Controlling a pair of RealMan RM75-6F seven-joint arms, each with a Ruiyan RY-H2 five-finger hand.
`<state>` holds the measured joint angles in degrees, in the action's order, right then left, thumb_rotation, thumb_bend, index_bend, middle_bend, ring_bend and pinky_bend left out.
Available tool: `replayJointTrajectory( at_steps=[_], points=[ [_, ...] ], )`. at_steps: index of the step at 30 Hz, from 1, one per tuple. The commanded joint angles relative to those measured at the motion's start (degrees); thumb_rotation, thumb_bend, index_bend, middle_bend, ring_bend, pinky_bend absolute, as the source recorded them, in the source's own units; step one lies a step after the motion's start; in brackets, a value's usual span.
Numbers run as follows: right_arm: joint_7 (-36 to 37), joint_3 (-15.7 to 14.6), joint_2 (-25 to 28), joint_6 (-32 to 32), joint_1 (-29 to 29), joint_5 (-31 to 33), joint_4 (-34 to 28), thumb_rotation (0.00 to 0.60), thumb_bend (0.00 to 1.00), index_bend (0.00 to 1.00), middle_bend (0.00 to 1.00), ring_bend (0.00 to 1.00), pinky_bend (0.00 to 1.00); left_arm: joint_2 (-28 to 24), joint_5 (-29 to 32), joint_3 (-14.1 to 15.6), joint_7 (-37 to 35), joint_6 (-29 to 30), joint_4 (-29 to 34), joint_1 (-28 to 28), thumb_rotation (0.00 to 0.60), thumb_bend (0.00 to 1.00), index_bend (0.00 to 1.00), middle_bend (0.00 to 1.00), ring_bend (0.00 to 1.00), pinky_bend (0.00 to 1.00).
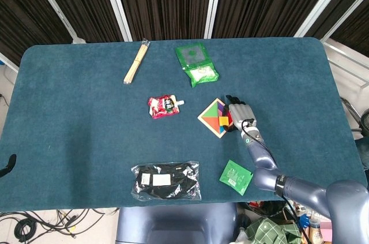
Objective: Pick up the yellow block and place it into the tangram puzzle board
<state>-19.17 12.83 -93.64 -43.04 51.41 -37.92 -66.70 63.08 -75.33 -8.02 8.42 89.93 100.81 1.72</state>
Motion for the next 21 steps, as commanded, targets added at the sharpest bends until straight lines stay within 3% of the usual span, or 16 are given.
replayJointTrajectory(
  at_steps=[1,21],
  points=[
    [0.02,0.03,0.07,0.02,-0.03,-0.23,-0.09,0.600,0.31,0.53,0.00,0.00,0.14,0.00,0.00,0.02,0.03,-0.04,-0.01,0.01,0.600,0.32,0.00,0.00,0.00,0.00],
    [-0.77,0.23,-0.72,-0.10,0.11,0.39,0.57,0.600,0.30,0.51,0.00,0.00,0.14,0.02,0.15,-0.07,0.14,-0.03,0.09,0.04,0.600,0.32,0.00,0.00,0.00,0.00]
  ],
)
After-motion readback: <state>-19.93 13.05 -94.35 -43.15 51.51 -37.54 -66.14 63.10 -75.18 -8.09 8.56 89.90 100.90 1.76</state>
